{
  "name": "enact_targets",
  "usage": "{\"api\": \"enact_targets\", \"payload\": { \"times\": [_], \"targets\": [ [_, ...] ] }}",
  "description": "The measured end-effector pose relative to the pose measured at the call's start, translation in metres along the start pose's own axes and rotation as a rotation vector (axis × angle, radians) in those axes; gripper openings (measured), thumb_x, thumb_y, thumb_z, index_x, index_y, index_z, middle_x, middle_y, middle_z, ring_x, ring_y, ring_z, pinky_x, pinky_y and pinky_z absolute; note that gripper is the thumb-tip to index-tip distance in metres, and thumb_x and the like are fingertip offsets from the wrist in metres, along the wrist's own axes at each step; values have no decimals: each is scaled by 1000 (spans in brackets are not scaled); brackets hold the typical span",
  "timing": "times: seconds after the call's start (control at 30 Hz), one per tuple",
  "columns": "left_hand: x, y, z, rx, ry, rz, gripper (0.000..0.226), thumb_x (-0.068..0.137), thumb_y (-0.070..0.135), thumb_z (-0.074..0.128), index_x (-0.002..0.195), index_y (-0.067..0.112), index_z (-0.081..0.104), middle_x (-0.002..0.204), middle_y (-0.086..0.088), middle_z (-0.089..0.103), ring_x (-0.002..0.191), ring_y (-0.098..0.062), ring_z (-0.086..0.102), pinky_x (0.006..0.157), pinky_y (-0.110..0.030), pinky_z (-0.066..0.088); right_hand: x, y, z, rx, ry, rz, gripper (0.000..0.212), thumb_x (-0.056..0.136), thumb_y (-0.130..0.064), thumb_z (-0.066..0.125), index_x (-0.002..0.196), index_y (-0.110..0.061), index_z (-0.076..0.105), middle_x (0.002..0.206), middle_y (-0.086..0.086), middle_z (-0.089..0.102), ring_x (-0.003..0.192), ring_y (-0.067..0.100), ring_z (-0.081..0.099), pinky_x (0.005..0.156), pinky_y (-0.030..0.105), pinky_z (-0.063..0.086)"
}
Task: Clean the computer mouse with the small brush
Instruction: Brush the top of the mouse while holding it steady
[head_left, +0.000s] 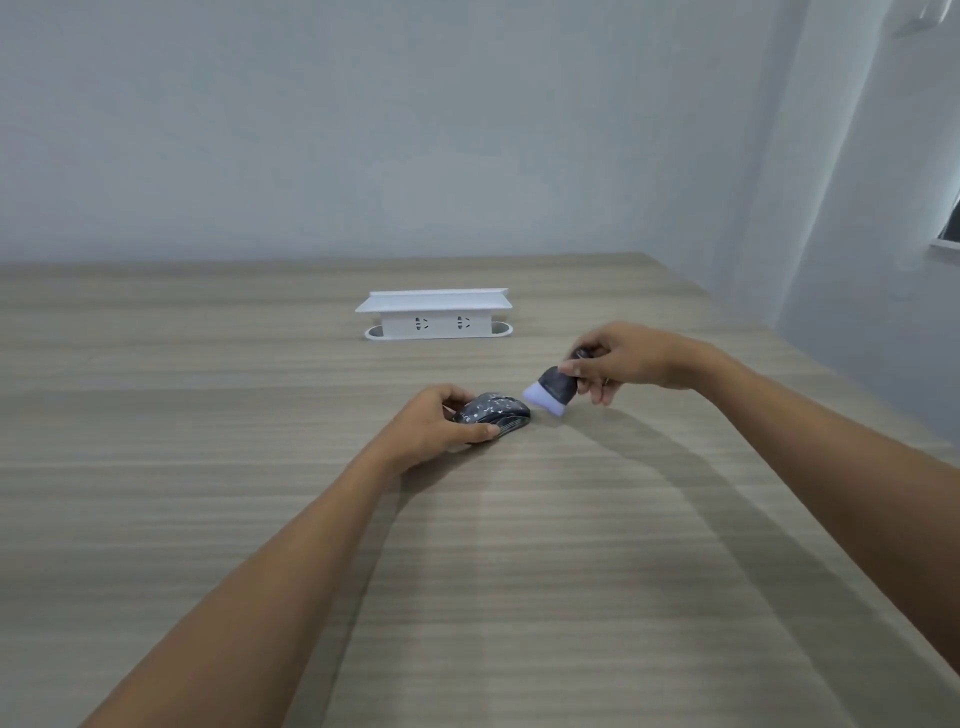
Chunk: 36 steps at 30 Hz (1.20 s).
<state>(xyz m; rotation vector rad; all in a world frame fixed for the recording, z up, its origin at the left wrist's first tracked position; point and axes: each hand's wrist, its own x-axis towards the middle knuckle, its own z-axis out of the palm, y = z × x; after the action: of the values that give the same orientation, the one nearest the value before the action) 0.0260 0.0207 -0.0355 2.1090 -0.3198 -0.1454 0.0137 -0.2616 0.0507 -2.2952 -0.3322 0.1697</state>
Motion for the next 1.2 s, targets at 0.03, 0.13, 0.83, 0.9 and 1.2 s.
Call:
{"api": "enact_targets", "payload": {
  "times": [0.03, 0.13, 0.83, 0.9, 1.2],
  "targets": [
    [0, 1, -2, 4, -10, 13, 52, 72, 33, 91, 117, 20, 69, 101, -5, 75, 81, -10, 66, 73, -19, 53, 4, -1, 3, 20, 21, -13, 24, 98, -20, 65, 106, 2, 66, 73, 9, 69, 61, 20, 67, 59, 30, 58],
    [1, 0, -5, 17, -13, 35, 46, 74, 27, 90, 115, 17, 70, 87, 5, 72, 67, 2, 63, 61, -8, 48, 12, -4, 10, 60, 95, -42, 29, 96, -19, 67, 107, 8, 61, 75, 13, 70, 55, 20, 66, 55, 31, 56],
    [17, 8, -16, 126, -110, 118, 44, 73, 33, 90, 113, 17, 78, 99, 0, 81, 89, -12, 75, 84, -24, 56, 16, -6, 43, 6, 283, -64, 28, 98, -18, 62, 98, 10, 61, 68, 14, 69, 48, 24, 65, 48, 28, 55],
    [18, 8, -16, 116, -112, 113, 43, 73, 32, 91, 111, 17, 78, 98, 0, 81, 90, -13, 75, 88, -30, 57, 18, -13, 47, 6, 288, -98, 26, 98, -18, 62, 96, 8, 61, 67, 14, 69, 48, 25, 65, 48, 29, 54],
    [19, 6, -17, 117, -124, 138, 45, 72, 34, 90, 112, 17, 78, 99, -1, 81, 98, -22, 76, 95, -39, 57, 23, -14, 45, -120, 279, -84, 23, 98, -19, 62, 96, 4, 63, 67, 15, 72, 39, 10, 63, 44, 22, 51]
  ]
}}
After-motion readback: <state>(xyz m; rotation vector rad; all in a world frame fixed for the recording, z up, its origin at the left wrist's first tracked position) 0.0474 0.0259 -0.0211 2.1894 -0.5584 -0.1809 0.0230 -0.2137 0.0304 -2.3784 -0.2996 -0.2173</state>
